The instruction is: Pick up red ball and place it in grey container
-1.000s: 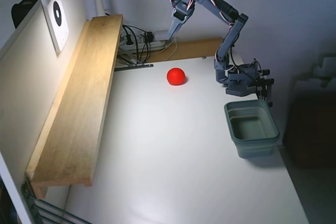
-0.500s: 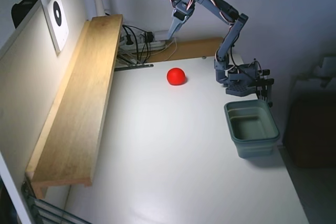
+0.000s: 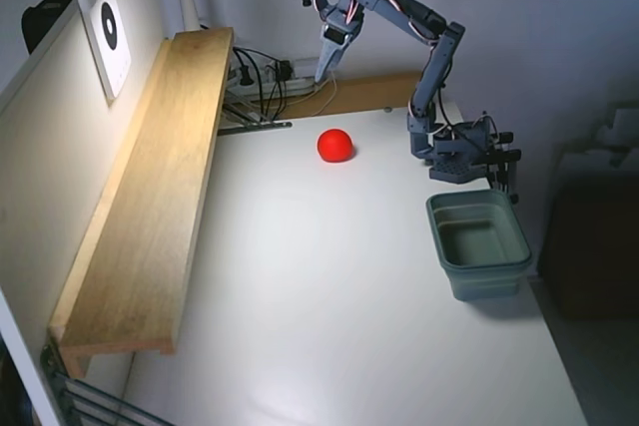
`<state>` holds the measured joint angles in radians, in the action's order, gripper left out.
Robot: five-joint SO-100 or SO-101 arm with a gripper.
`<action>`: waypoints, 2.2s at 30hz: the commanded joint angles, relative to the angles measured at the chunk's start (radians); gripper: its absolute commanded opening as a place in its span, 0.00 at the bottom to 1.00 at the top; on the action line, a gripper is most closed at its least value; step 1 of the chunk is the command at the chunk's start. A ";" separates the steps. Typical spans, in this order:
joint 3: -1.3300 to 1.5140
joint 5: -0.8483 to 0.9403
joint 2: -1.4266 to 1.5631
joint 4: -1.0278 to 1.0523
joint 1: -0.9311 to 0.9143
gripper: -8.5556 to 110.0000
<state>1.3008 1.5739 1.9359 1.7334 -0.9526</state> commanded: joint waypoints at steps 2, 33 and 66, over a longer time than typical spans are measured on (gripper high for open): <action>-0.055 -0.003 -0.027 -0.022 -0.022 0.39; -0.164 -0.003 -0.229 -0.117 -0.022 0.39; 0.549 -0.003 -0.071 -0.671 -0.022 0.39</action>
<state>1.8193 1.5723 1.8147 1.0953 -0.9511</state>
